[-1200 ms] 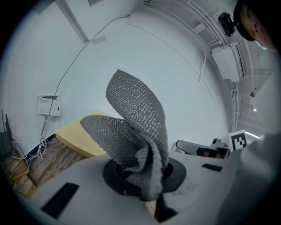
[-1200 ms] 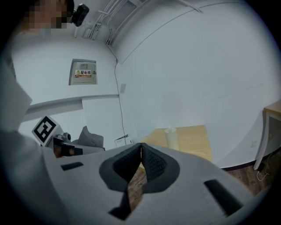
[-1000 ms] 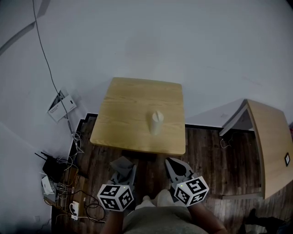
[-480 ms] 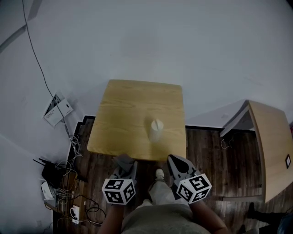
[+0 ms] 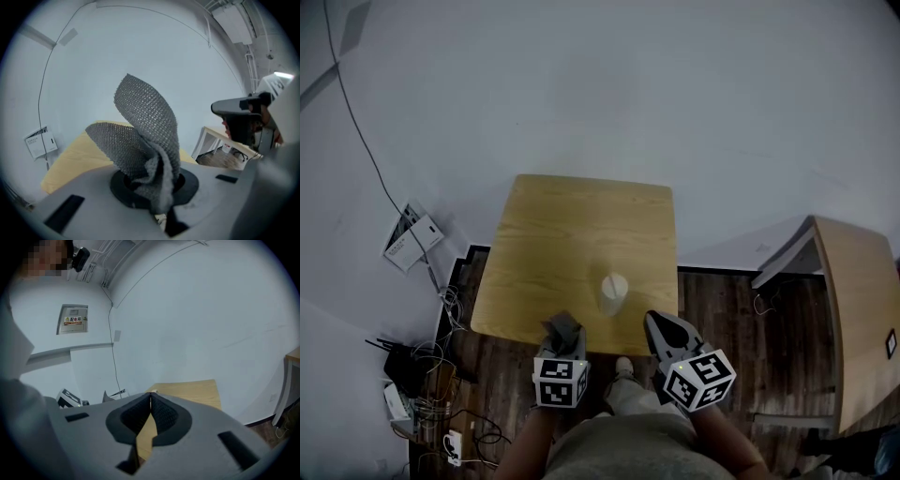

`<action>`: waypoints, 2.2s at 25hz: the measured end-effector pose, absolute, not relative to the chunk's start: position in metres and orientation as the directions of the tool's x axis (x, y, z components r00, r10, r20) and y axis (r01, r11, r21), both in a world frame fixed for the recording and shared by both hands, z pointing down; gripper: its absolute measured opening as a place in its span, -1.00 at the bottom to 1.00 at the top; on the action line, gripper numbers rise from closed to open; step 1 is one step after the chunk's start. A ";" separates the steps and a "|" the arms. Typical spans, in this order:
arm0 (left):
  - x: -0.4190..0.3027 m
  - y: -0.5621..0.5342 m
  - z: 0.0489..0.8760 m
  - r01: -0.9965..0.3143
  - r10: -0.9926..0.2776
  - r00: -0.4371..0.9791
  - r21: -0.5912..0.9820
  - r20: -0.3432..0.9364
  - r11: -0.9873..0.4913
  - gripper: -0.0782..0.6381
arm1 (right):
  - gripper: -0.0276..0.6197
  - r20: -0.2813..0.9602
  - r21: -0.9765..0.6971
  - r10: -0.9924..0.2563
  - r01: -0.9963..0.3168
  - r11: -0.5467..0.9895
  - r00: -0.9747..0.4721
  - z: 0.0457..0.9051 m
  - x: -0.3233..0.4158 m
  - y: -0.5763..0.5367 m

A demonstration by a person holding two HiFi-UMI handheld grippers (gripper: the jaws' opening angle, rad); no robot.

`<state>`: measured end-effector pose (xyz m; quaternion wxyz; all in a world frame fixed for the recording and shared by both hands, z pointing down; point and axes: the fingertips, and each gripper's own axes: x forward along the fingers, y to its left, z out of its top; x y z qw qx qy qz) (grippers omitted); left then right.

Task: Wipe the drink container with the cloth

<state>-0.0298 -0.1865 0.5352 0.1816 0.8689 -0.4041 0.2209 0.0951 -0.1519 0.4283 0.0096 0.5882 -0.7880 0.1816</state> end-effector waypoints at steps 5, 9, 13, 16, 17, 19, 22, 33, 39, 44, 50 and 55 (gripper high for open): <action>-0.019 -0.212 0.555 -0.768 -0.634 0.516 -0.016 0.576 -0.640 -0.73 | -0.91 0.231 -0.295 -0.921 -0.924 0.241 -0.314 0.428 0.111 -0.173; -0.010 -0.226 0.565 -0.738 -0.625 0.491 -0.091 0.607 -0.669 -0.73 | -0.91 0.228 -0.308 -0.919 -0.919 0.246 -0.322 0.428 0.120 -0.190; -0.002 -0.236 0.579 -0.676 -0.603 0.463 -0.182 0.650 -0.714 -0.73 | -0.91 0.227 -0.316 -0.915 -0.914 0.254 -0.333 0.428 0.126 -0.203; 0.006 -0.242 0.587 -0.633 -0.593 0.446 -0.232 0.671 -0.739 -0.73 | -0.91 0.229 -0.326 -0.914 -0.911 0.254 -0.336 0.430 0.135 -0.210; 0.008 -0.243 0.588 -0.620 -0.592 0.443 -0.247 0.673 -0.744 -0.73 | -0.91 0.229 -0.329 -0.914 -0.910 0.252 -0.336 0.430 0.138 -0.212; 0.014 -0.246 0.589 -0.589 -0.597 0.437 -0.287 0.673 -0.755 -0.73 | -0.91 0.229 -0.331 -0.915 -0.911 0.248 -0.332 0.430 0.144 -0.217; 0.023 -0.250 0.593 -0.522 -0.604 0.430 -0.362 0.671 -0.773 -0.73 | -0.91 0.233 -0.333 -0.915 -0.911 0.244 -0.330 0.432 0.153 -0.223; 0.033 -0.255 0.612 -0.401 -0.594 0.373 -0.454 0.712 -0.796 -0.73 | -0.91 0.243 -0.350 -0.905 -0.902 0.252 -0.348 0.439 0.166 -0.240; 0.034 -0.249 0.633 -0.343 -0.565 0.341 -0.460 0.752 -0.819 -0.73 | -0.91 0.249 -0.358 -0.898 -0.896 0.263 -0.363 0.443 0.168 -0.244; 0.032 -0.246 0.651 -0.300 -0.534 0.314 -0.452 0.785 -0.840 -0.73 | -0.91 0.260 -0.358 -0.892 -0.895 0.266 -0.369 0.446 0.170 -0.248; 0.028 -0.250 0.668 -0.215 -0.531 0.282 -0.487 0.799 -0.847 -0.73 | -0.91 0.270 -0.359 -0.885 -0.893 0.272 -0.378 0.450 0.168 -0.252; 0.028 -0.251 0.681 -0.135 -0.527 0.255 -0.510 0.811 -0.849 -0.73 | -0.91 0.279 -0.365 -0.880 -0.890 0.273 -0.384 0.454 0.168 -0.254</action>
